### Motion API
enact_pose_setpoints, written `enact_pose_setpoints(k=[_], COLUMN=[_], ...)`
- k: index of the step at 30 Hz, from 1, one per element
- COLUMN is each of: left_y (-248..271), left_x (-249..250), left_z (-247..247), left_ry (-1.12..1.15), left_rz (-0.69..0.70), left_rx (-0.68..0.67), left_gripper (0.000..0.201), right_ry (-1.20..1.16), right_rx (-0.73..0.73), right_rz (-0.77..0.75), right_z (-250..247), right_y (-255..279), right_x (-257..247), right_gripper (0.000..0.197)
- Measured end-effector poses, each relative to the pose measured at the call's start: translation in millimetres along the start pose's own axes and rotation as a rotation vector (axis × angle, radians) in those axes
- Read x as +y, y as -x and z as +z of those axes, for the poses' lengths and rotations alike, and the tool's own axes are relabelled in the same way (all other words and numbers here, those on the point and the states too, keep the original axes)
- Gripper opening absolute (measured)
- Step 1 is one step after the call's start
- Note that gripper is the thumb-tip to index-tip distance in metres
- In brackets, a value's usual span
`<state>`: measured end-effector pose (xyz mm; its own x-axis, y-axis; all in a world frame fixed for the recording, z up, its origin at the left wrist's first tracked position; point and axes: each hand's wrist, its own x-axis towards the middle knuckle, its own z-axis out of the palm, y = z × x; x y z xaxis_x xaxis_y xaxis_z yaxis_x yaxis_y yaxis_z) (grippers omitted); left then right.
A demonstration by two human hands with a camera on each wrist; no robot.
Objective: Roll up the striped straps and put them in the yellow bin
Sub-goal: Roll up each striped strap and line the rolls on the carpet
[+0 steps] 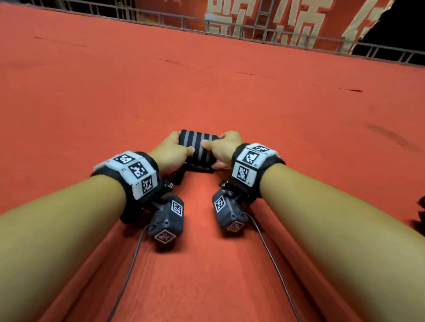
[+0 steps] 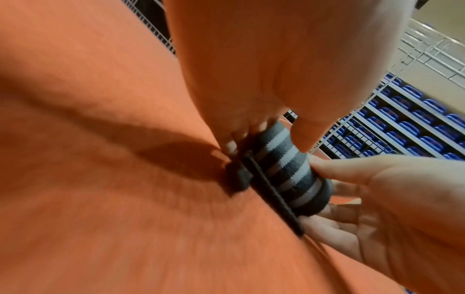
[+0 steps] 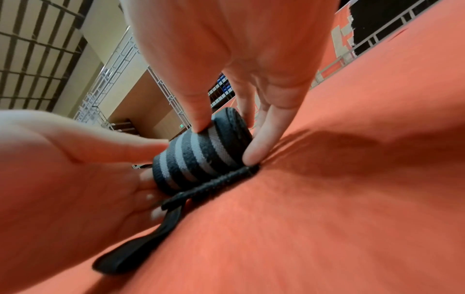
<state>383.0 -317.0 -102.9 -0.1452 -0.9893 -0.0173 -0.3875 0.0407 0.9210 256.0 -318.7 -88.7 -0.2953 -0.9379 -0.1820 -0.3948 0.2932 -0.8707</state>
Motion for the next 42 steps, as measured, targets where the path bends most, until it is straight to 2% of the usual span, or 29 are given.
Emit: enact_pose_setpoints(k=[4, 7, 9, 11, 13, 15, 17, 19, 22, 24, 28, 30, 32, 35, 38, 40, 42], left_y=[-27, -34, -33, -29, -19, -1, 23, 57, 114, 158, 245, 277, 295, 304, 292, 279, 266], left_x=[-2, -8, -11, -8, 0, 11, 25, 46, 86, 116, 160, 172, 174, 172, 167, 163, 157], left_z=[-7, -4, -3, -4, -8, -14, -15, -6, 24, 49, 110, 140, 167, 202, 225, 236, 243], left_ry=[0.01, 0.071, 0.102, 0.089, 0.025, -0.064, -0.098, -0.093, 0.029, 0.05, 0.075, 0.046, -0.017, -0.148, -0.3, -0.357, -0.385], left_rz=[0.053, 0.038, 0.018, -0.045, -0.12, -0.128, -0.06, 0.027, 0.177, 0.284, 0.425, 0.476, 0.487, 0.415, 0.312, 0.258, 0.225], left_rx=[-0.024, -0.013, -0.013, -0.019, 0.016, 0.096, 0.129, 0.135, 0.05, -0.008, -0.149, -0.196, -0.227, -0.224, -0.232, -0.245, -0.24], left_gripper=[0.026, 0.024, 0.038, 0.063, 0.097, 0.109, 0.115, 0.101, 0.054, 0.025, 0.001, 0.003, 0.017, 0.042, 0.064, 0.067, 0.055], right_ry=[0.105, 0.131, 0.134, 0.097, 0.052, 0.026, 0.011, 0.003, -0.018, -0.038, -0.044, -0.027, -0.018, -0.014, 0.017, 0.061, 0.121], right_rx=[0.0, 0.006, -0.017, -0.048, -0.045, -0.019, 0.015, 0.05, 0.092, 0.132, 0.217, 0.264, 0.322, 0.381, 0.4, 0.361, 0.328], right_rz=[-0.032, -0.036, -0.024, -0.005, 0.007, 0.001, -0.048, -0.122, -0.224, -0.276, -0.308, -0.307, -0.298, -0.248, -0.213, -0.201, -0.199], right_z=[10, 15, 16, 13, 4, -10, -28, -51, -97, -133, -207, -241, -272, -310, -331, -336, -337], right_y=[-27, -34, -31, -22, -10, 9, 35, 70, 127, 168, 254, 290, 321, 351, 362, 362, 359], right_x=[-14, -17, -18, -17, -16, -14, -11, -7, 8, 19, 55, 81, 109, 145, 172, 183, 186], right_gripper=[0.027, 0.026, 0.021, 0.016, 0.032, 0.042, 0.047, 0.042, 0.016, 0.01, 0.01, 0.005, 0.009, 0.007, 0.01, 0.01, 0.008])
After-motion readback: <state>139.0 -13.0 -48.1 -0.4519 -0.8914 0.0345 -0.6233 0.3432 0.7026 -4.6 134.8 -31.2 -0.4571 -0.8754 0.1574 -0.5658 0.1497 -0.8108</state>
